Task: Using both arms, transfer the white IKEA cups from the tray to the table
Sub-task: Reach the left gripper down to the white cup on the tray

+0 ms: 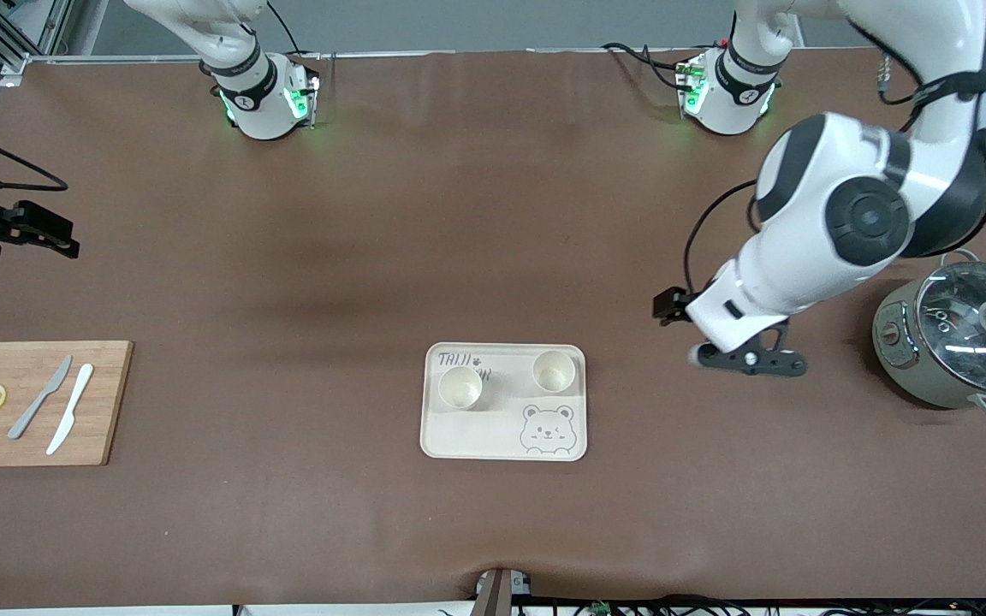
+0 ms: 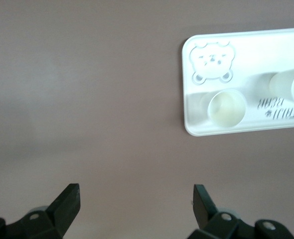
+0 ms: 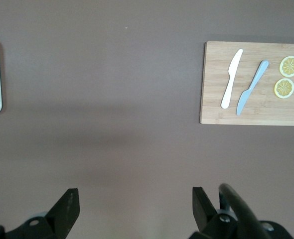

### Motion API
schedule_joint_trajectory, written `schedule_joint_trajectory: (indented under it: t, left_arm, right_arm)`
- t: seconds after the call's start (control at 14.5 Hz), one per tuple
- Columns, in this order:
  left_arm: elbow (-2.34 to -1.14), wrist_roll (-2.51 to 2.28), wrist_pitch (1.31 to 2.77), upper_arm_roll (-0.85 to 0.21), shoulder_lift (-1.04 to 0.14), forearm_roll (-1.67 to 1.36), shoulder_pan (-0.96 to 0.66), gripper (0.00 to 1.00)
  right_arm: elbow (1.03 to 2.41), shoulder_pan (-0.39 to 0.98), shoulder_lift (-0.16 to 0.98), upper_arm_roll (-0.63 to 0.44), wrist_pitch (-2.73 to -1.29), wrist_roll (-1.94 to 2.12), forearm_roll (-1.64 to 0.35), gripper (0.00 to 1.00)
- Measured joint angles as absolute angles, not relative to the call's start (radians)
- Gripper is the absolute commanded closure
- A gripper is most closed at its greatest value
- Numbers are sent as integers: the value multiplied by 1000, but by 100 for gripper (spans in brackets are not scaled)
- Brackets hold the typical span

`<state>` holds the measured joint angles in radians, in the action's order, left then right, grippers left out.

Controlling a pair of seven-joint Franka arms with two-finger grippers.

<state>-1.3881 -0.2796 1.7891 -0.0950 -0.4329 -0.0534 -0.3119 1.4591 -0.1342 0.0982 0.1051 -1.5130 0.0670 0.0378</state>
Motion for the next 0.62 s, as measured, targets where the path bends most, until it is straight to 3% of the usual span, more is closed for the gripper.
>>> schedule_joint_trajectory:
  t: [0.62]
  left_arm:
    - [-1379,-391,2092,-95,-633,-53,-411,0]
  right_arm:
    - [1461,-158,120,105,-1564,67,-32,0]
